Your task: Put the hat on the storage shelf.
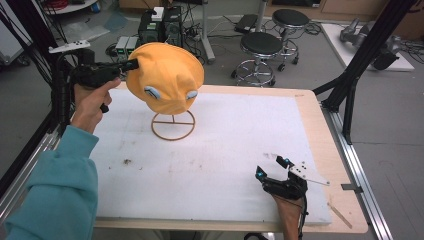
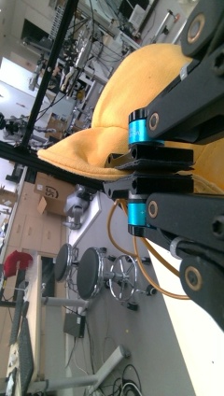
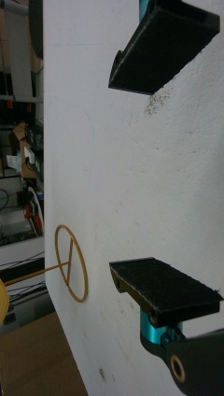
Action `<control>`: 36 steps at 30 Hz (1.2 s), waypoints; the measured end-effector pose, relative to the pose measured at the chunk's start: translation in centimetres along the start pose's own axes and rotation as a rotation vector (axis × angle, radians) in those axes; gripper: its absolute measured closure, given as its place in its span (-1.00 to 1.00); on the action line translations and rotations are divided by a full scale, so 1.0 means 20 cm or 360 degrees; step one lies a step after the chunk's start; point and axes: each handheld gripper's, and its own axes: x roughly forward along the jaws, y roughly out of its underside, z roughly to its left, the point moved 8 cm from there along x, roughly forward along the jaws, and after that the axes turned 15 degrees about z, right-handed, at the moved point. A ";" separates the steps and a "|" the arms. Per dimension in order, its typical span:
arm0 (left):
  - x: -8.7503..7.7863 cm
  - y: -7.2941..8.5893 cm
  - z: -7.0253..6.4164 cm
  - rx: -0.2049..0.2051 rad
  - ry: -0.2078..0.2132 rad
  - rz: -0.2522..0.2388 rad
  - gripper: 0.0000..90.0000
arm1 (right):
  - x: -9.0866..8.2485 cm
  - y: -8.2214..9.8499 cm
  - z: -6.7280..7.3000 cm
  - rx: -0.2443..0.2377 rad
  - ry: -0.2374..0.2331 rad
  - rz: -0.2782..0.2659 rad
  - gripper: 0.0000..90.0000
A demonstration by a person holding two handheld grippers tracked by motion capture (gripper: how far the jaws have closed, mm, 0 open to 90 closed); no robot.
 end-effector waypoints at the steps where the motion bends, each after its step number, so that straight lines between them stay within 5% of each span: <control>1: 0.00 -0.01 0.00 0.0008 -0.0005 0.0006 0.92 | 0.00 0.00 0.00 -0.0005 0.0005 -0.0003 -0.78; 19: 0.04 -0.14 -0.04 0.0059 -0.0034 0.0050 0.92 | 0.00 0.00 0.00 -0.0003 0.0005 -0.0002 -0.78; 27: 0.05 -0.18 0.04 0.0051 -0.0085 0.0055 0.92 | 0.00 0.00 0.00 0.0003 0.0003 0.0004 -0.78; 36: 0.12 -0.24 0.13 0.0048 -0.0120 0.0144 0.92 | 0.01 0.00 0.00 -0.0002 0.0010 0.0008 -0.78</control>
